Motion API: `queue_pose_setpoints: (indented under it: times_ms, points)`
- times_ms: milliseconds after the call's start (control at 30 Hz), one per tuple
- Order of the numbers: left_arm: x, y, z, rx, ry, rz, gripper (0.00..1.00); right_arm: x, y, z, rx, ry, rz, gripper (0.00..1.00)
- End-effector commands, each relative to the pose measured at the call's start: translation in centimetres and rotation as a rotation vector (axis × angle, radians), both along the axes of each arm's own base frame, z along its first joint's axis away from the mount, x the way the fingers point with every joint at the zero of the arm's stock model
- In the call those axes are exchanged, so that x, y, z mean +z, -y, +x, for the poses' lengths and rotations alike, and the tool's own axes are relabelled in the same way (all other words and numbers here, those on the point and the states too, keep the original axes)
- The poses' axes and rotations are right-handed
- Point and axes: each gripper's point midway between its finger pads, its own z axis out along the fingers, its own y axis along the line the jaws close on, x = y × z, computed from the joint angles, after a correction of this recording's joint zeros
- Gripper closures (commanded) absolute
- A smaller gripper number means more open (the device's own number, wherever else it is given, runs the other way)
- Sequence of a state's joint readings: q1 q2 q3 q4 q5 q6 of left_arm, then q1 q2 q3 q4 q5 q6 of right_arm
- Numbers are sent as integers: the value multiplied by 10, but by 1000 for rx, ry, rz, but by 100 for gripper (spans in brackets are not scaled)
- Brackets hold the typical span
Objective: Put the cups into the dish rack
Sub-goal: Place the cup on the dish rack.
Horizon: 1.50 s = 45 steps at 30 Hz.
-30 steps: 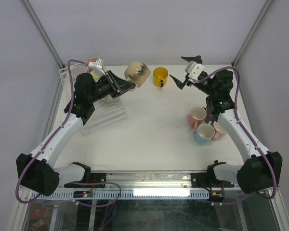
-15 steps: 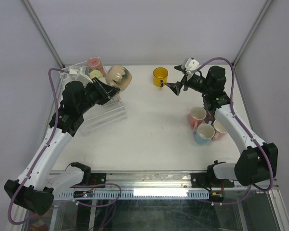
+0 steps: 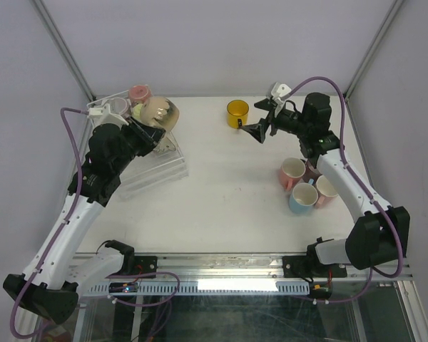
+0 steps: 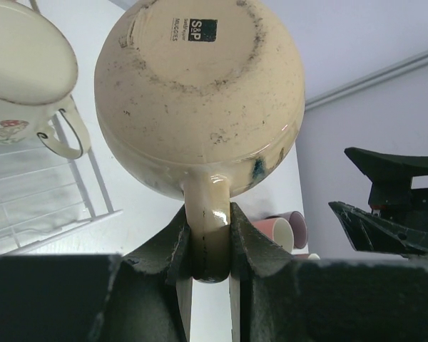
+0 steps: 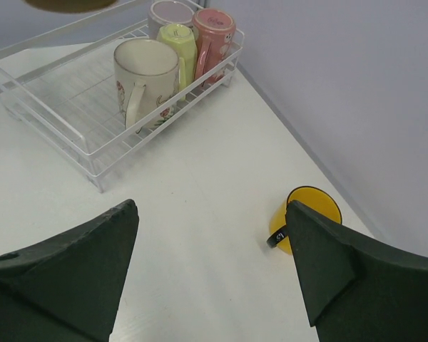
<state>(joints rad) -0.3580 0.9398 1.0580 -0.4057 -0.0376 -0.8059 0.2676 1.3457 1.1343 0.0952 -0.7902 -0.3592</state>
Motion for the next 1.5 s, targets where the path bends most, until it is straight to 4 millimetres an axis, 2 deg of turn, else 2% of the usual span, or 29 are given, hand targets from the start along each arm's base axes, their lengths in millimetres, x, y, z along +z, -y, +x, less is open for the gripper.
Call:
queue_pose_setpoints:
  times_ms: [0, 200, 567, 767, 1067, 1367, 1467]
  points:
    - [64, -23, -2, 105, 214, -47, 100, 17, -3, -4, 28, -30, 15, 13]
    - [55, -40, -4, 192, 181, -28, 100, 12, -3, 0, 25, -64, 5, 13]
    - [25, -76, -5, 375, 104, 53, 100, 8, -2, 2, 15, -81, -11, 13]
    - [-6, -92, -2, 485, 3, 68, 100, 5, -2, 1, 19, -86, -11, 13]
    - [-52, -94, 14, 598, -184, 33, 100, 3, -2, -1, 19, -87, -8, 13]
    - [-74, -94, 41, 690, -267, 13, 100, 1, -2, -3, 22, -88, -9, 13]
    - [-89, -94, 44, 716, -333, 9, 100, 1, -1, -3, 17, -83, -10, 13]
